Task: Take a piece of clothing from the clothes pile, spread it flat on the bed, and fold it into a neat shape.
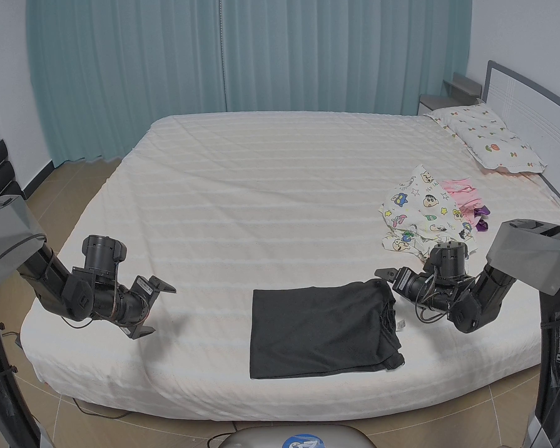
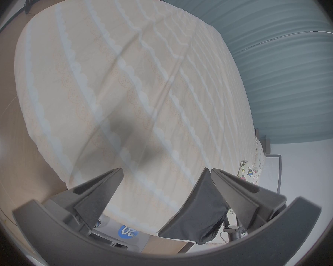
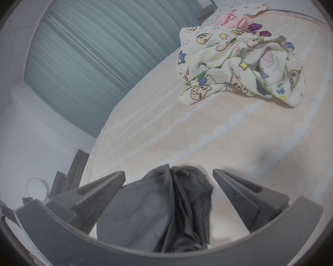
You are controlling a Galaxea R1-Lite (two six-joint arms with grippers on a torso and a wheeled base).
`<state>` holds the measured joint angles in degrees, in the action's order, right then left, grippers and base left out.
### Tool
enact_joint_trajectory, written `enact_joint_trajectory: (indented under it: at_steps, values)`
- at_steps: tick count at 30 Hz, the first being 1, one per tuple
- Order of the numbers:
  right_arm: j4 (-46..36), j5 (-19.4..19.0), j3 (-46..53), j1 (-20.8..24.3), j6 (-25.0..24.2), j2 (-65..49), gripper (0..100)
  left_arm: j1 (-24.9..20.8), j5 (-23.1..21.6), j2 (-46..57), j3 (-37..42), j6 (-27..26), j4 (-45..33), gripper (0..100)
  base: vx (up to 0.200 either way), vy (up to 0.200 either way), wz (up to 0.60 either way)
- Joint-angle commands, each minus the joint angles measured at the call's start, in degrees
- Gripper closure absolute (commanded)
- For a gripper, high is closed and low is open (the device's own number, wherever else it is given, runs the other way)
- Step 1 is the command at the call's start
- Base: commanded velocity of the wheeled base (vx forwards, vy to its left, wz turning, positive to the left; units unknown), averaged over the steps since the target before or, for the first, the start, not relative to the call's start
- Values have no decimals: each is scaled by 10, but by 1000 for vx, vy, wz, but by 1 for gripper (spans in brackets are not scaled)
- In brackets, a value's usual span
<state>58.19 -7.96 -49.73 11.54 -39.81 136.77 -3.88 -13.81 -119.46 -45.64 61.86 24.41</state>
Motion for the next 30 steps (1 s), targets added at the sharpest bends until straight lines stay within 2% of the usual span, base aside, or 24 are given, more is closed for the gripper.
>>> enact_joint_trajectory:
  at_steps: [1,4,8,21,22,30]
  values:
    - [50,-21,133,8,5,-84,0,-1,0,1,0,0,-1,0,0,0,0]
    - [83,-46,208,28,11,-109,0,-3,0,1,0,0,-1,0,0,0,0]
    - [120,-52,264,45,37,-106,0,-3,0,1,1,1,-1,0,0,0,0]
    - [139,-52,298,66,83,-79,0,-3,0,1,0,1,-1,0,0,0,0]
    - [140,-52,298,65,90,-75,100,-3,0,1,0,1,-1,0,0,0,0]
    - [141,-49,318,63,109,-83,100,-3,0,2,0,1,-1,0,0,0,0]
